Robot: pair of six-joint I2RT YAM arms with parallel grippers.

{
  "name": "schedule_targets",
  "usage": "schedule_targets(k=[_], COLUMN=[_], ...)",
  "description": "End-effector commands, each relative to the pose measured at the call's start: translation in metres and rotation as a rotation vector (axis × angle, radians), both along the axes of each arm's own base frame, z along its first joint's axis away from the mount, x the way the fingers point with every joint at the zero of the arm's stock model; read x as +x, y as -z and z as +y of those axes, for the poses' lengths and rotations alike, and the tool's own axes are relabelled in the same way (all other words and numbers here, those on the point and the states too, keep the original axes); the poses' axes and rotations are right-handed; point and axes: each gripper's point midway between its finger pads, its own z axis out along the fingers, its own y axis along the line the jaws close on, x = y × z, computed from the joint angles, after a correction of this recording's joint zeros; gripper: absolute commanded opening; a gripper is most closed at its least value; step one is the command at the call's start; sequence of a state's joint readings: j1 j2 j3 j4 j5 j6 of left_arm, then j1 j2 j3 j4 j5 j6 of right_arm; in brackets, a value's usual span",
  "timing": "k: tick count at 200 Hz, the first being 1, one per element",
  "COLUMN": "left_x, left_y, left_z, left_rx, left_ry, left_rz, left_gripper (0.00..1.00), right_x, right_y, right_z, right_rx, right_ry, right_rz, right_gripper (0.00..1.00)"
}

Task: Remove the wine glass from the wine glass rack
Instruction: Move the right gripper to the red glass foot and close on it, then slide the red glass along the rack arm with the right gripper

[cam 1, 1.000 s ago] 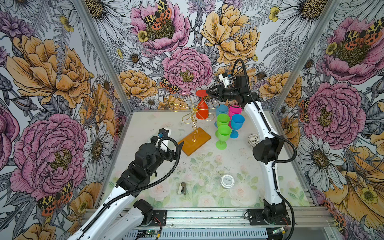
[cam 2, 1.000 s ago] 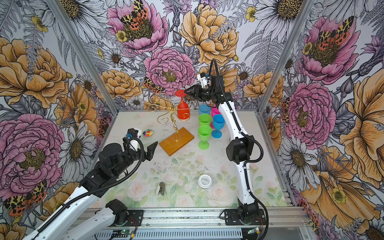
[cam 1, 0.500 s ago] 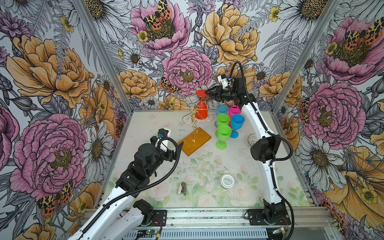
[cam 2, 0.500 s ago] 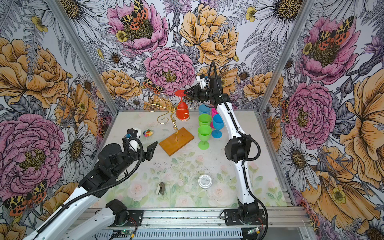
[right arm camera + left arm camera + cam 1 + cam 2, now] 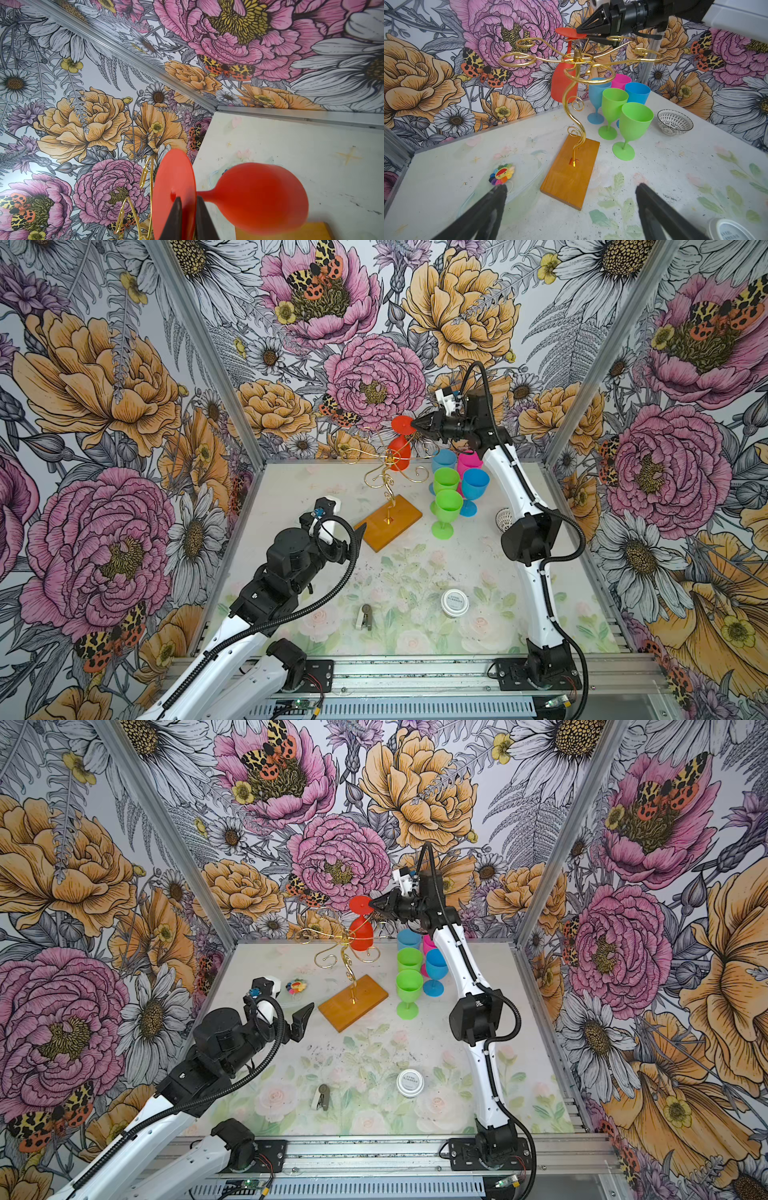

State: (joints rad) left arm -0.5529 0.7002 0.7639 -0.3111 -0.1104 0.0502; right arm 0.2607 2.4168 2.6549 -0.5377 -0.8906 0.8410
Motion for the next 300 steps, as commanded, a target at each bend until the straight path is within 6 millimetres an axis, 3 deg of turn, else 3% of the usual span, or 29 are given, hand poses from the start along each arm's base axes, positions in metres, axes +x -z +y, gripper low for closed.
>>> schedule_targets(k=[1, 83, 181, 238, 300], left_x=[-0.001, -0.001, 0.000, -0.001, -0.001], left_y=[0.001, -0.001, -0.001, -0.002, -0.001], left_z=[0.003, 0.004, 0.003, 0.004, 0.004], left_rx=[-0.012, -0.012, -0.015, -0.018, -0.017], left_ry=[-0.009, -0.013, -0.009, -0.009, -0.009], left_rz=[0.001, -0.004, -0.004, -0.004, -0.003], left_gripper=[0.99, 0.99, 0.99, 0.99, 0.99], right_x=[-0.009, -0.022, -0.039, -0.040, -0.037], right_y=[-0.017, -0.043, -0.075, -0.078, -0.069], right_z=[0.008, 0.004, -0.004, -0.010, -0.019], right_rx=[0.030, 0.057, 0.082, 0.080, 0.066], right_ry=[-0.050, -0.069, -0.083, -0.072, -0.051], right_rz=[-0.046, -0.071, -0.105, -0.105, -0.076], right_gripper=[0.11, 0.00, 0.00, 0.00, 0.00])
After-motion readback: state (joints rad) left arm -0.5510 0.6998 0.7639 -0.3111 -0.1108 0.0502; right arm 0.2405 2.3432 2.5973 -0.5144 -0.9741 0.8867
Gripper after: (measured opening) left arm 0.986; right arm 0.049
